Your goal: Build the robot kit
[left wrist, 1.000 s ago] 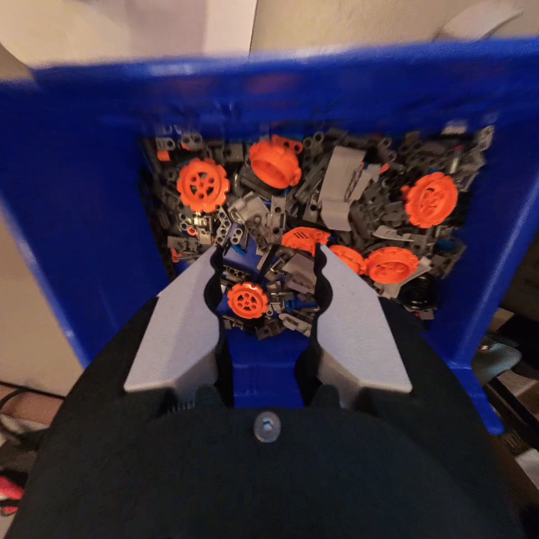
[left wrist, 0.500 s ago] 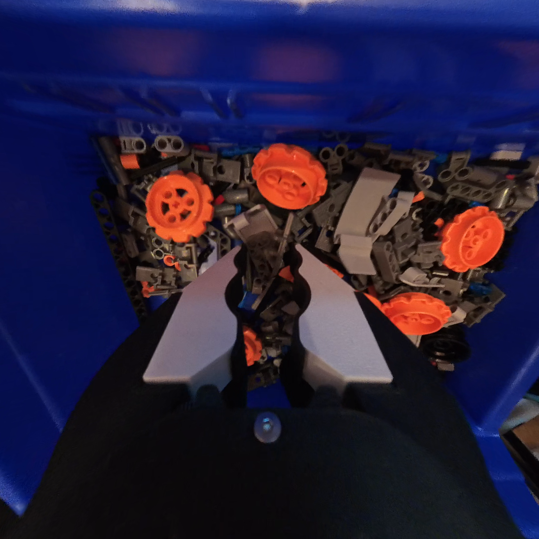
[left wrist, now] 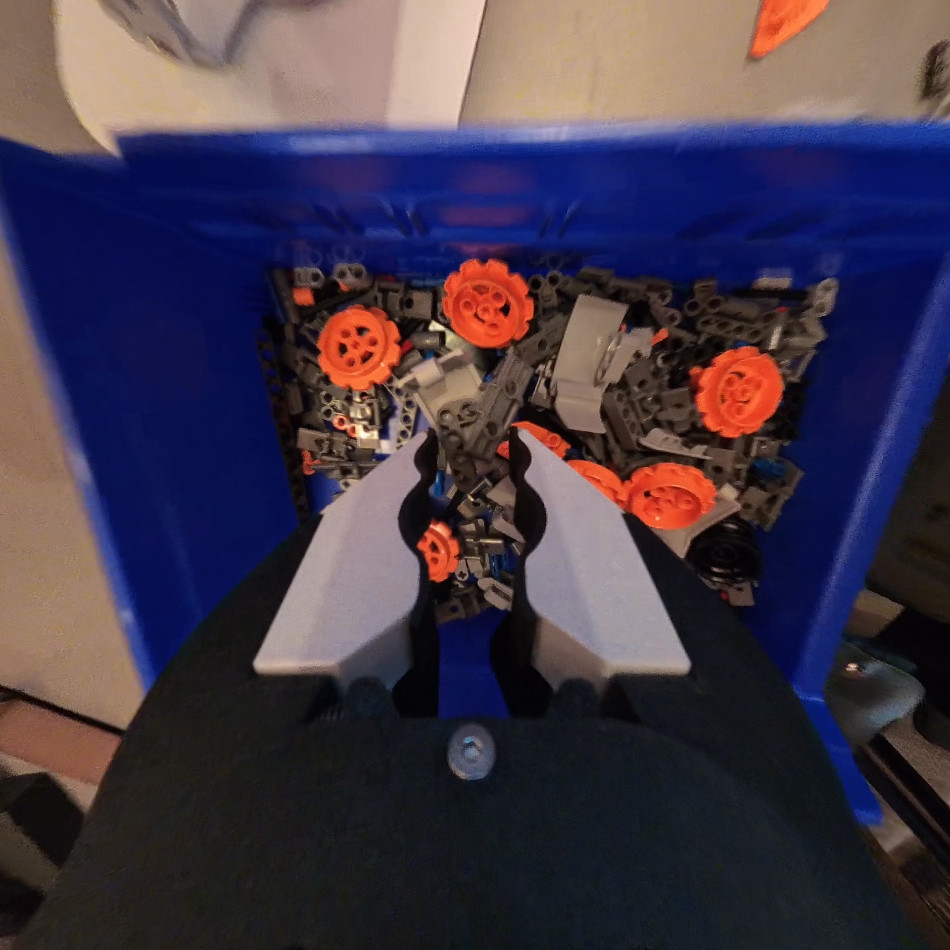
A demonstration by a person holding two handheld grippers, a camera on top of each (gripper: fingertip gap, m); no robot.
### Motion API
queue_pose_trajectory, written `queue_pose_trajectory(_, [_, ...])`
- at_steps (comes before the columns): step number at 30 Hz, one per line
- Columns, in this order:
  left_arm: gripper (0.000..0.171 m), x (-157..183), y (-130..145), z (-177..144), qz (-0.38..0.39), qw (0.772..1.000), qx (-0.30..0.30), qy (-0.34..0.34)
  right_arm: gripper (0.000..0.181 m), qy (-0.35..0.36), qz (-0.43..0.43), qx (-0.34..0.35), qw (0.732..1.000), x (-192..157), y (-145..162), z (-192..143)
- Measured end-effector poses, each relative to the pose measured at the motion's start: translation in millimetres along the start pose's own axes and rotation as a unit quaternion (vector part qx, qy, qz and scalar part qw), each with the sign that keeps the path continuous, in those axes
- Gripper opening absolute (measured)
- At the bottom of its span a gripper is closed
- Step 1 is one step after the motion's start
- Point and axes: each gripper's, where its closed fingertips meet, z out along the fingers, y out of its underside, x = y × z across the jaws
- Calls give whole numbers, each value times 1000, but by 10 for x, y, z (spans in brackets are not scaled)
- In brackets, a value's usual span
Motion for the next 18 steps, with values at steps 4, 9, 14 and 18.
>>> queue_pose_trajectory(4, [25, 75, -310, -393, 22, 999, 33, 1, 21, -1, -1, 0, 1000, -9, -2, 2])
queue_pose_trajectory(9, [25, 320, -797, -609, 66, 995, 69, 32, 21, -2, -4, 1, 1000, -20, -10, 1])
queue_pose_trajectory(14, [26, 510, -1274, -474, 115, 989, 73, 61, 20, -3, -5, 1, 1000, -29, -14, 0])
queue_pose_trajectory(18, [25, 631, -1493, -192, 157, 982, 49, 95, 20, -5, -5, 1, 1000, -36, -17, 0])
